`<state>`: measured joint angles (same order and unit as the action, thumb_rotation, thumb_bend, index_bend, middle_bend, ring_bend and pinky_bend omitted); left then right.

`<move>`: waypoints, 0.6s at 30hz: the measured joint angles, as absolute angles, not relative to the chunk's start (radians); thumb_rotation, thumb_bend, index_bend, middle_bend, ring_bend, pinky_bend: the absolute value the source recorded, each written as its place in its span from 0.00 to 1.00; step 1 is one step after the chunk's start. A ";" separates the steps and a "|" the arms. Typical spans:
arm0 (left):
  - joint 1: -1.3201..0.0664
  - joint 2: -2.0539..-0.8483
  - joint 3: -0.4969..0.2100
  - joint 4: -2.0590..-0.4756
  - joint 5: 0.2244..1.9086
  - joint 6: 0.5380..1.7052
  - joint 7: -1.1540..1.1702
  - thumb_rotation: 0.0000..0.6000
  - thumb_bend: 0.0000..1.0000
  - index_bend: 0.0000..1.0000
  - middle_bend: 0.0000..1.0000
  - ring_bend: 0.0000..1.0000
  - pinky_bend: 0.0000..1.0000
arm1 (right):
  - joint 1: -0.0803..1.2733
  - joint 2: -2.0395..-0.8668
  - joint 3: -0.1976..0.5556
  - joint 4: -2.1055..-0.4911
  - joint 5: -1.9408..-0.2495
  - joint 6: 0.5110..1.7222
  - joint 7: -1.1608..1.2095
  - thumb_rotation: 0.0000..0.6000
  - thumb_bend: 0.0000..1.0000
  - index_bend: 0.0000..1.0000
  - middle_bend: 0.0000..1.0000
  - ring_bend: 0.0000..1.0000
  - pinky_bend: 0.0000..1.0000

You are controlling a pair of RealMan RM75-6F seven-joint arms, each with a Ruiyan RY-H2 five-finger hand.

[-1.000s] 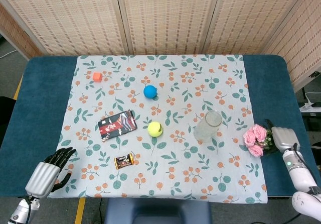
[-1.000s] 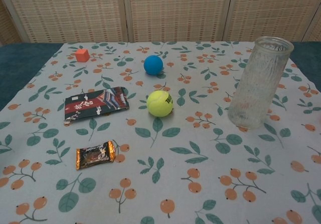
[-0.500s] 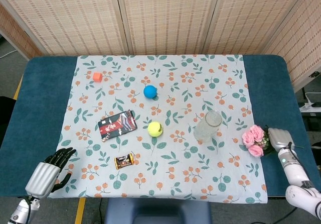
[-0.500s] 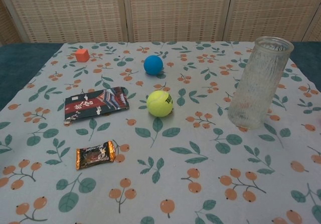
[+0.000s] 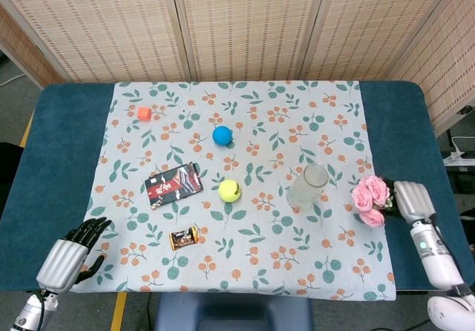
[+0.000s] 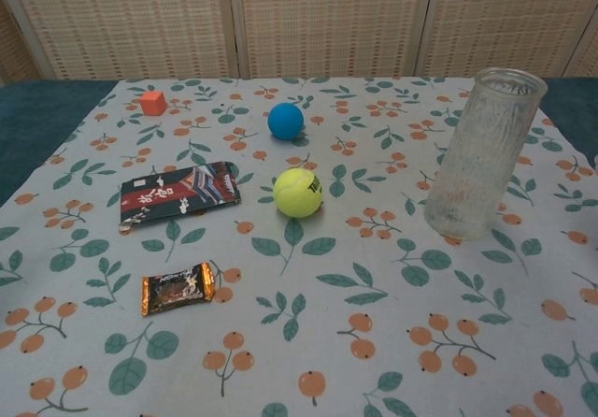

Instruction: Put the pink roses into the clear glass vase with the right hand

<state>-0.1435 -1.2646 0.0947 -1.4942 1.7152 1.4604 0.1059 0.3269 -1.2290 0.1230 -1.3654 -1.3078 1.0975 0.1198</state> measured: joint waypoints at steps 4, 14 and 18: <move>-0.142 -1.262 0.093 -1.498 1.715 1.464 0.106 1.00 0.38 0.10 0.12 0.14 0.36 | 0.274 -1.148 0.116 -1.507 -1.485 1.308 0.229 1.00 0.67 0.91 0.90 0.97 1.00; -0.141 -1.260 0.090 -1.497 1.708 1.464 0.098 1.00 0.38 0.10 0.12 0.14 0.36 | 0.244 -0.920 0.146 -1.938 -1.596 1.427 0.410 1.00 0.69 0.91 0.90 0.97 1.00; -0.141 -1.260 0.090 -1.498 1.710 1.464 0.098 1.00 0.38 0.10 0.12 0.14 0.36 | 0.265 -0.880 0.166 -2.014 -1.592 1.403 0.470 1.00 0.71 0.91 0.90 0.97 1.00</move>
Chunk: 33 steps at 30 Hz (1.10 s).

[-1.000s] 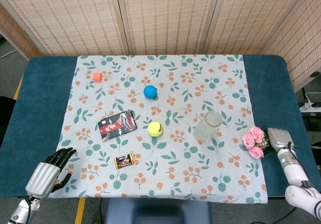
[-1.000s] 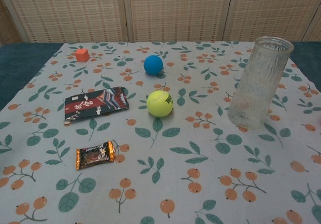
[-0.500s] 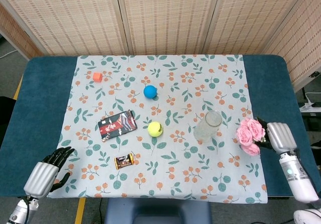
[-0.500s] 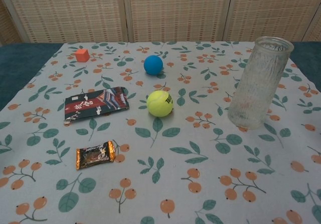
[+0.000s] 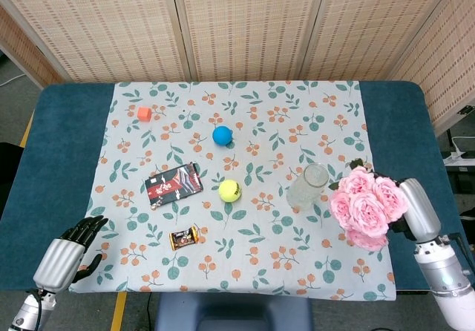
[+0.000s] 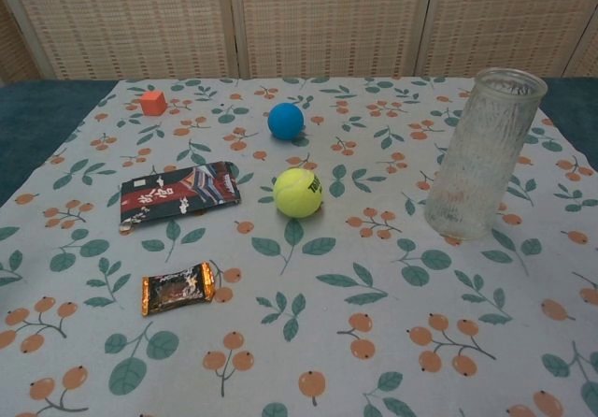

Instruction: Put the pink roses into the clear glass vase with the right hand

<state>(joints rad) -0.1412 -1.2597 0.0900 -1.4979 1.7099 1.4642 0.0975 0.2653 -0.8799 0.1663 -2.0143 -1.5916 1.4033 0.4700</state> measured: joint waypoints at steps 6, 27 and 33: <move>-0.142 -1.260 0.089 -1.497 1.705 1.461 0.096 1.00 0.39 0.10 0.12 0.14 0.36 | 0.358 -0.832 0.206 -2.114 -1.556 1.275 0.579 1.00 0.71 0.91 0.90 0.97 1.00; -0.141 -1.262 0.087 -1.496 1.705 1.461 0.101 1.00 0.38 0.10 0.13 0.14 0.36 | 0.456 -0.877 0.230 -2.004 -1.440 1.119 0.760 1.00 0.71 0.91 0.90 0.97 1.00; -0.140 -1.262 0.087 -1.496 1.705 1.461 0.100 1.00 0.38 0.10 0.13 0.14 0.36 | 0.457 -0.855 0.238 -2.048 -1.446 1.126 0.737 1.00 0.71 0.91 0.90 0.97 1.00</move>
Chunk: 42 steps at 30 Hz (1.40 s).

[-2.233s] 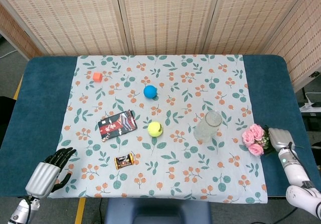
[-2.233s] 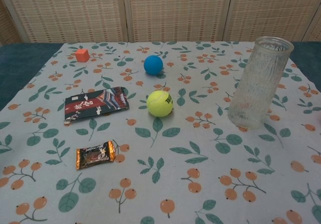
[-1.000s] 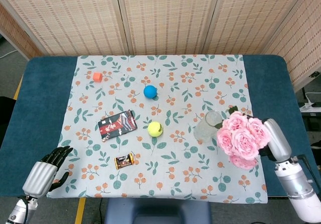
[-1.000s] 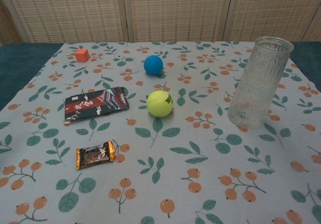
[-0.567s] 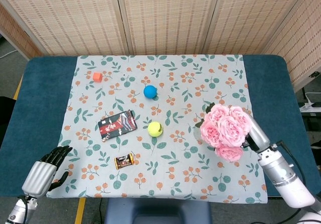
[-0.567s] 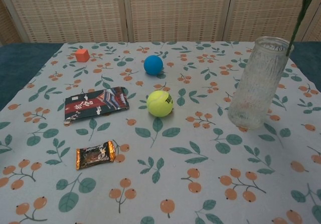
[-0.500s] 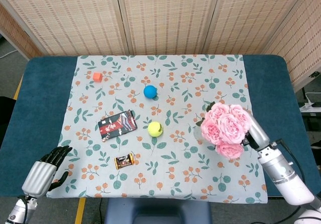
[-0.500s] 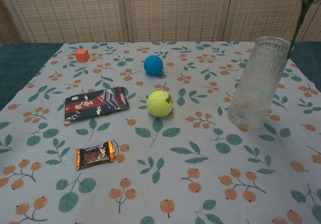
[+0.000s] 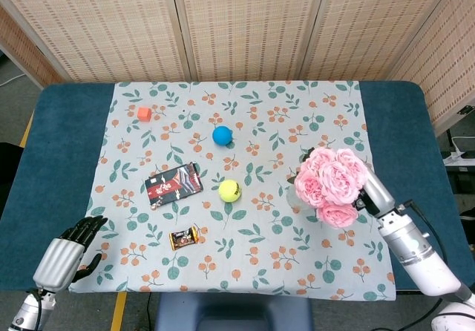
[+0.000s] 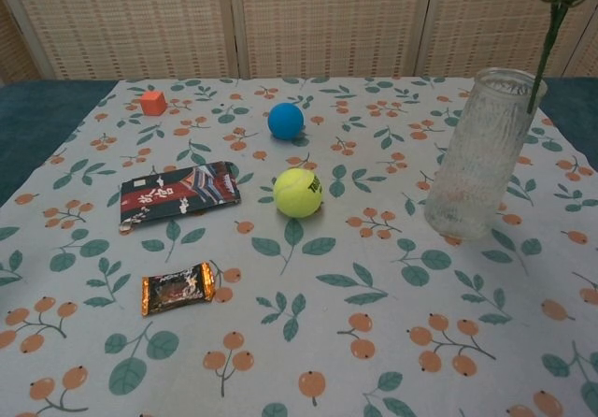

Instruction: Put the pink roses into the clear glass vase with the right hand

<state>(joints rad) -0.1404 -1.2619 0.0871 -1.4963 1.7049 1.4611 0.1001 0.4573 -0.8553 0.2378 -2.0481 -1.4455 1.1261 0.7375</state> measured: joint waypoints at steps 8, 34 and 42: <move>-0.140 -1.262 0.087 -1.498 1.706 1.462 0.102 1.00 0.38 0.10 0.13 0.14 0.36 | 0.460 -0.829 0.268 -2.125 -1.393 1.149 0.633 1.00 0.71 0.91 0.90 0.97 1.00; -0.141 -1.264 0.087 -1.495 1.703 1.455 0.109 1.00 0.38 0.10 0.13 0.14 0.36 | 0.550 -0.900 0.239 -1.799 -1.442 0.932 0.933 1.00 0.25 0.50 0.90 0.95 1.00; -0.142 -1.266 0.088 -1.494 1.701 1.450 0.113 1.00 0.38 0.10 0.13 0.14 0.36 | 0.566 -0.886 0.194 -1.741 -1.524 0.902 1.006 1.00 0.09 0.18 0.90 0.94 1.00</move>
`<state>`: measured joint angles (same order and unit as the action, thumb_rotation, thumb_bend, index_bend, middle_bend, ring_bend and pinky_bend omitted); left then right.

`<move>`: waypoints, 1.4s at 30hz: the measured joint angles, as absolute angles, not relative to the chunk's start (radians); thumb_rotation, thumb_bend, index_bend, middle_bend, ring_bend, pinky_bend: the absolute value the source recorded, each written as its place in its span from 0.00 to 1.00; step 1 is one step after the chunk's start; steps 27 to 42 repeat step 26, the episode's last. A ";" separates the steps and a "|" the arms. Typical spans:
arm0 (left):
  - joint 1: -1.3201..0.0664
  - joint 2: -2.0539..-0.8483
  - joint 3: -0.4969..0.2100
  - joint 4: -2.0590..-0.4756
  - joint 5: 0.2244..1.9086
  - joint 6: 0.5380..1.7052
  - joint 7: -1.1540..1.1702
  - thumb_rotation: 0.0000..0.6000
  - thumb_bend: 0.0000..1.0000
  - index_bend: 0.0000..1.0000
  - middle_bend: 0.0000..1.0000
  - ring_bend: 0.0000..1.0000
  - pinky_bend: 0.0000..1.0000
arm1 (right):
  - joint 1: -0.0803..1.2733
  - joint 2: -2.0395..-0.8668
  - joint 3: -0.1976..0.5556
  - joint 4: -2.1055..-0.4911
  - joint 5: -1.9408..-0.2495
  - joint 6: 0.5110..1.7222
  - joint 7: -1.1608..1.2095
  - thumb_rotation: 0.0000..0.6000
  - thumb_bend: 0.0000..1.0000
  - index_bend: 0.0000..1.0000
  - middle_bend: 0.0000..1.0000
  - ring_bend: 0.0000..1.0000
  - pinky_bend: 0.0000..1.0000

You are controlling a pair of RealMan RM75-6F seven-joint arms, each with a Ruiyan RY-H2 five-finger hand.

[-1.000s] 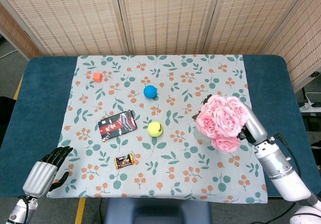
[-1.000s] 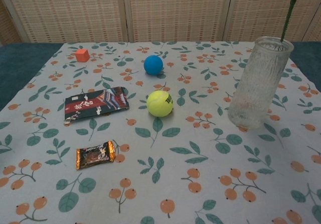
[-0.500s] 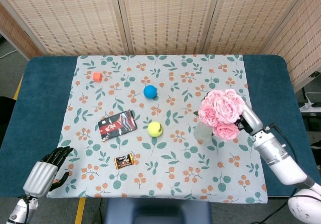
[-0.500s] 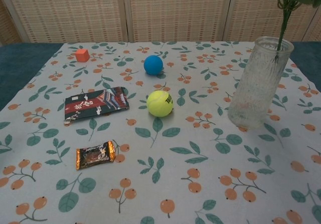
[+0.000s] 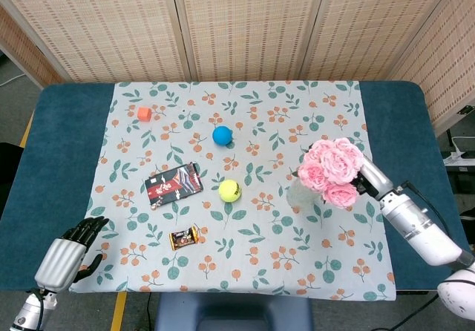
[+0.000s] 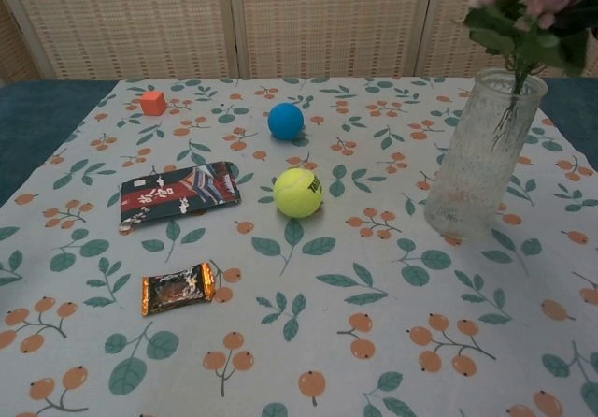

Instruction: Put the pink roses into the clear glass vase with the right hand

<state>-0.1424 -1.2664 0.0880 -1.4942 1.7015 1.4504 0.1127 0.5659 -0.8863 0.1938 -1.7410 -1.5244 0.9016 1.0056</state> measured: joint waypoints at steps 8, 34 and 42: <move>-0.143 -1.268 0.088 -1.492 1.701 1.449 0.113 1.00 0.38 0.10 0.13 0.14 0.36 | 0.556 -0.855 0.146 -1.713 -1.584 0.923 1.010 1.00 0.06 0.16 0.87 0.87 1.00; -0.143 -1.271 0.081 -1.484 1.687 1.447 0.107 1.00 0.38 0.10 0.13 0.14 0.36 | 0.215 -1.048 0.088 -1.584 -1.559 1.521 0.040 1.00 0.05 0.20 0.32 0.18 0.71; -0.143 -1.271 0.081 -1.484 1.687 1.447 0.107 1.00 0.38 0.10 0.13 0.14 0.36 | 0.215 -1.048 0.088 -1.584 -1.559 1.521 0.040 1.00 0.05 0.20 0.32 0.18 0.71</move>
